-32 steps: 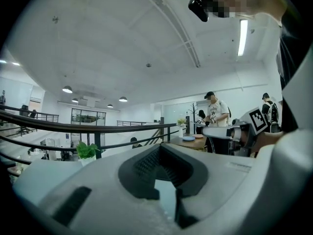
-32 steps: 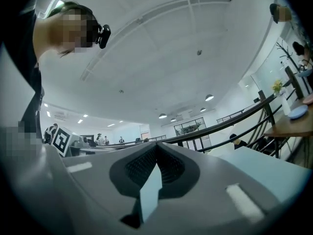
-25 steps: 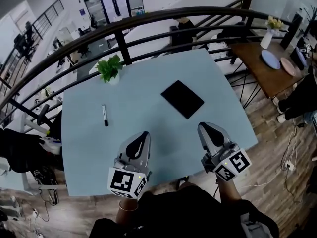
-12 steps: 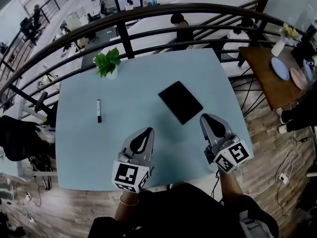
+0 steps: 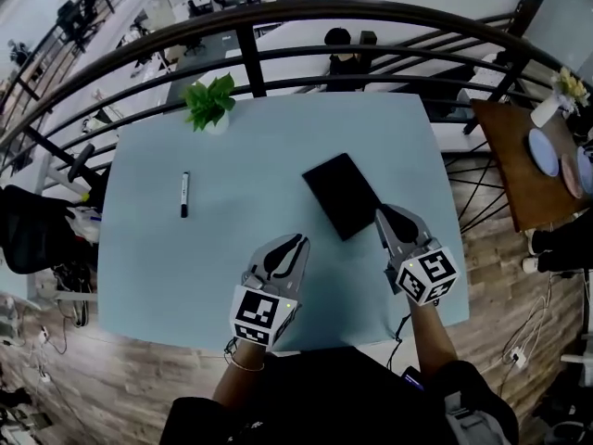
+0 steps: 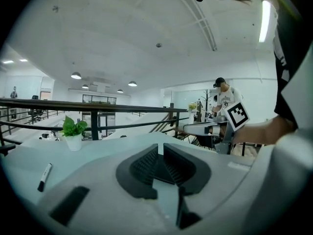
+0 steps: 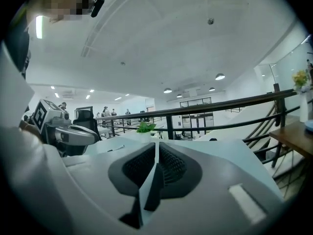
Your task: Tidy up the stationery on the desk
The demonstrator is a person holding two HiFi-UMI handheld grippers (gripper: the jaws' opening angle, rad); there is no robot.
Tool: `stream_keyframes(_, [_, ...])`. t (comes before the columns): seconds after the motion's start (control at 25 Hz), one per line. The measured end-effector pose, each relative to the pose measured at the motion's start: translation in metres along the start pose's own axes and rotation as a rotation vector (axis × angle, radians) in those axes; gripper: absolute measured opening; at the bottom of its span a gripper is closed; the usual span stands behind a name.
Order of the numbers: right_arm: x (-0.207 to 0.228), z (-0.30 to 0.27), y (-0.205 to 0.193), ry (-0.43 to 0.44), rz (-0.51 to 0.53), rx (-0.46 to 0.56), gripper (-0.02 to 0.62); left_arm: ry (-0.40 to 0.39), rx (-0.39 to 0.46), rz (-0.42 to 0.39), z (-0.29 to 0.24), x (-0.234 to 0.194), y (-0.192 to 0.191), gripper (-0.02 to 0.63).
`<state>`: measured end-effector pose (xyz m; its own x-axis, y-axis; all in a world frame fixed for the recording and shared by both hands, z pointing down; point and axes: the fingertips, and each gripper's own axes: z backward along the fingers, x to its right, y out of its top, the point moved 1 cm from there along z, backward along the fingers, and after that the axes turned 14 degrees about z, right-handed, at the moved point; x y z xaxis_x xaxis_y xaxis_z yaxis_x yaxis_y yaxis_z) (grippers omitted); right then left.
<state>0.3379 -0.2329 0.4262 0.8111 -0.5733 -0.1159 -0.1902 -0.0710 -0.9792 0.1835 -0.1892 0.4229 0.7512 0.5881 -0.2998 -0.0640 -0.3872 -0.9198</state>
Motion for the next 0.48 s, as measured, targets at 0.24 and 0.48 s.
stream_keyframes(0.24, [0.020,-0.028,-0.031,0.018,-0.006,-0.068,0.032,0.007,-0.073,0.070,-0.034,-0.013,-0.022,0.057])
stream_keyframes(0.48, [0.045,-0.048,-0.066,0.022,-0.008,-0.154,0.056,0.009,-0.122,0.148,-0.065,-0.018,-0.041,0.078])
